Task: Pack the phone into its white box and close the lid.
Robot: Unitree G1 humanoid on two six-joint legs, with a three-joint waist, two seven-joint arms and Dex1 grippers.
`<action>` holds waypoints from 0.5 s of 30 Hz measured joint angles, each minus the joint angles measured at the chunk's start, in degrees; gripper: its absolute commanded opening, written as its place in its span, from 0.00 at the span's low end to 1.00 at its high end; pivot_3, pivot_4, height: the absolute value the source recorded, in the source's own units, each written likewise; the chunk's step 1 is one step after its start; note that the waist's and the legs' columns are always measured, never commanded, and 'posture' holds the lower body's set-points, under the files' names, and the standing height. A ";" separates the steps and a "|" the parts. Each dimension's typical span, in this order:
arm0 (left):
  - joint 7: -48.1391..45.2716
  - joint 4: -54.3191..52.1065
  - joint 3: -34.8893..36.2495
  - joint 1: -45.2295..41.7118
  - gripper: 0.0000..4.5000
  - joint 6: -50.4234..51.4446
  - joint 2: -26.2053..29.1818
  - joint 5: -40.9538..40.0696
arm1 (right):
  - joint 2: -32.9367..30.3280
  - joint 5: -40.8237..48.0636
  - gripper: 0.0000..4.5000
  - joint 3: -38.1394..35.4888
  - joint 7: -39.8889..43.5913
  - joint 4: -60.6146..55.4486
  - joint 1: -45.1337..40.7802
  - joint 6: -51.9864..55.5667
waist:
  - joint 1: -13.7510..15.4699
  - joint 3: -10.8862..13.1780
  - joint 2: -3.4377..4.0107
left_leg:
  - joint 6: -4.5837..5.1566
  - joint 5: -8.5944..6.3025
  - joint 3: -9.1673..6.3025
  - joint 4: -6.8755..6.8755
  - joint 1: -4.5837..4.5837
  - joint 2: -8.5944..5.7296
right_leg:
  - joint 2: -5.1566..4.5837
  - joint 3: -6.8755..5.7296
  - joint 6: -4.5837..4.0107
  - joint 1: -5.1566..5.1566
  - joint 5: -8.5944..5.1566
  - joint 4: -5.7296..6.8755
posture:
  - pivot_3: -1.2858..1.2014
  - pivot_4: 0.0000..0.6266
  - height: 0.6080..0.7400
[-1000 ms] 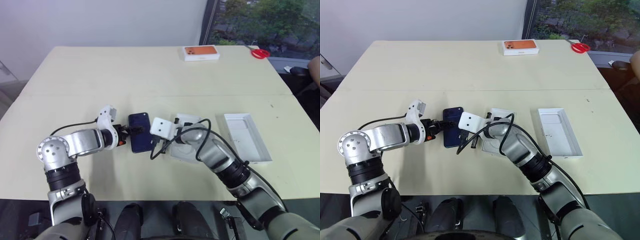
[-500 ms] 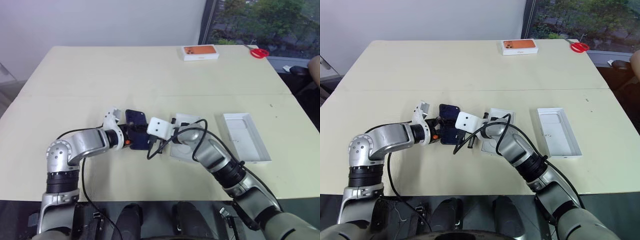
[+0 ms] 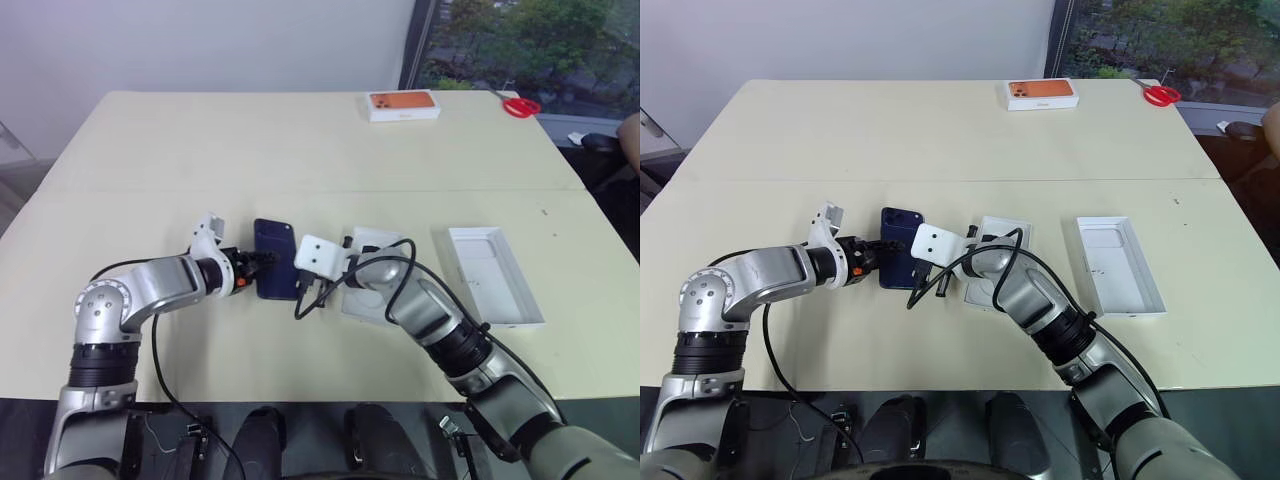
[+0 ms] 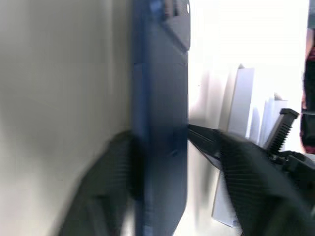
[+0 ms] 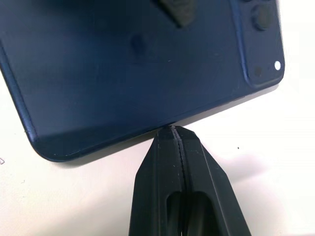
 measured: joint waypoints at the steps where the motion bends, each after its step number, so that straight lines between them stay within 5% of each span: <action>1: -0.43 0.00 0.00 0.22 0.06 -0.08 0.00 -0.01 | -0.05 -0.02 0.00 -0.02 -0.03 -0.13 0.11 0.00 | -0.01 0.00 0.00 | 0.00 0.00 0.00 0.00 0.00 0.00 | 0.00 0.00 0.00 0.00 0.00 0.00 | 0.52 0.24 0.93; 15: -2.10 -0.13 1.80 1.43 0.03 -0.56 -1.80 -0.34 | -5.59 1.44 0.00 -2.96 1.78 -9.34 1.86 6.98 | 0.58 0.03 -0.02 | -0.14 0.09 -0.05 0.11 -0.54 -0.01 | -0.02 -0.04 -0.03 -0.43 0.03 -0.07 | 0.52 0.24 0.93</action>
